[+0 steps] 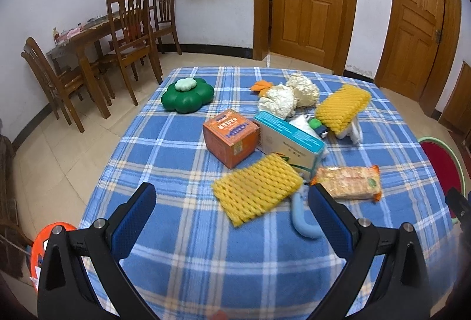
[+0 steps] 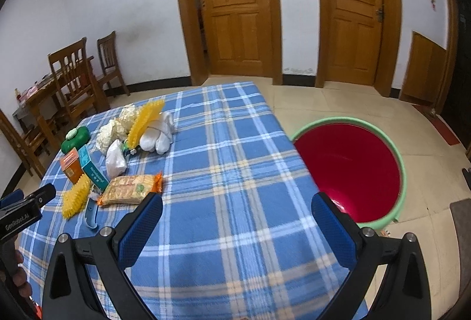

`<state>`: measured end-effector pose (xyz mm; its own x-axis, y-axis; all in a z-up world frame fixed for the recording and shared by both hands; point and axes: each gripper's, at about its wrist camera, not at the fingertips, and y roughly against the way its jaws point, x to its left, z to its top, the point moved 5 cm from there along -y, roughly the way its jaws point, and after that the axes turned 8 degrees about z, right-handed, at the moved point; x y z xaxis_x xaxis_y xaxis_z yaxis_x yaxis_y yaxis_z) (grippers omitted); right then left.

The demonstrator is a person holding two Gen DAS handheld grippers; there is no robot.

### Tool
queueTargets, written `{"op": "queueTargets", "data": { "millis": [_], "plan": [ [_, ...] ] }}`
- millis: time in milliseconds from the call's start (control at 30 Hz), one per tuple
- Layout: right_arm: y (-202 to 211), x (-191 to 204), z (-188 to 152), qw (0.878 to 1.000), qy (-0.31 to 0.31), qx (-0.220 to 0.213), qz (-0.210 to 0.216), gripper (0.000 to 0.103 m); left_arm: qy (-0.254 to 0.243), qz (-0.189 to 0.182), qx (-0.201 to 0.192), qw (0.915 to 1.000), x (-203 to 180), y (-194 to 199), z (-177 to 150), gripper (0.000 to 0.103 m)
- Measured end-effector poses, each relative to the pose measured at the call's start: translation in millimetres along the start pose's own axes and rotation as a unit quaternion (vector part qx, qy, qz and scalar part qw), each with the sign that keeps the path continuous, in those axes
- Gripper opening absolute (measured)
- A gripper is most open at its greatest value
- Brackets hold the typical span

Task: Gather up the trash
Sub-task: 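Grasp the orange box with the left tool while the right grasps the yellow sponge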

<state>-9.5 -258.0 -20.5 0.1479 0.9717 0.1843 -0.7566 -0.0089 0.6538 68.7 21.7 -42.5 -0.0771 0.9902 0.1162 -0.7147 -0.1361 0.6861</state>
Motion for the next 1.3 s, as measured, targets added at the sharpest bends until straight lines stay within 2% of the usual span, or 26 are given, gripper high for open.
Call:
{"op": "queueTargets", "data": {
  "millis": [300, 500, 700, 900, 1100, 1233, 1300],
  "plan": [
    [-36, 21, 24, 0.998, 0.009, 0.039, 0.042, 0.103, -0.005, 0.002, 0.022, 0.9997, 11, -38, 25, 0.102],
    [-61, 37, 44, 0.997, 0.020, 0.055, 0.051, 0.103, -0.017, 0.000, 0.038, 0.9991, 14, -65, 37, 0.101],
    [-85, 59, 65, 0.995, 0.046, 0.066, 0.057, 0.103, -0.020, -0.018, 0.049, 0.9984, 15, -84, 45, 0.101],
    [-112, 81, 82, 0.994, 0.053, 0.072, 0.066, 0.103, -0.021, -0.050, 0.058, 0.9968, 13, -99, 48, 0.093],
    [-138, 95, 89, 0.993, 0.053, 0.084, 0.069, 0.082, -0.019, -0.095, 0.057, 0.9937, 11, -105, 45, 0.085],
    [-150, 99, 88, 0.992, 0.051, 0.099, 0.067, 0.059, -0.025, -0.118, 0.056, 0.9911, 8, -106, 44, 0.067],
    [-153, 100, 87, 0.991, 0.048, 0.101, 0.068, 0.052, -0.026, -0.130, 0.055, 0.9896, 6, -106, 44, 0.061]
  ]
}}
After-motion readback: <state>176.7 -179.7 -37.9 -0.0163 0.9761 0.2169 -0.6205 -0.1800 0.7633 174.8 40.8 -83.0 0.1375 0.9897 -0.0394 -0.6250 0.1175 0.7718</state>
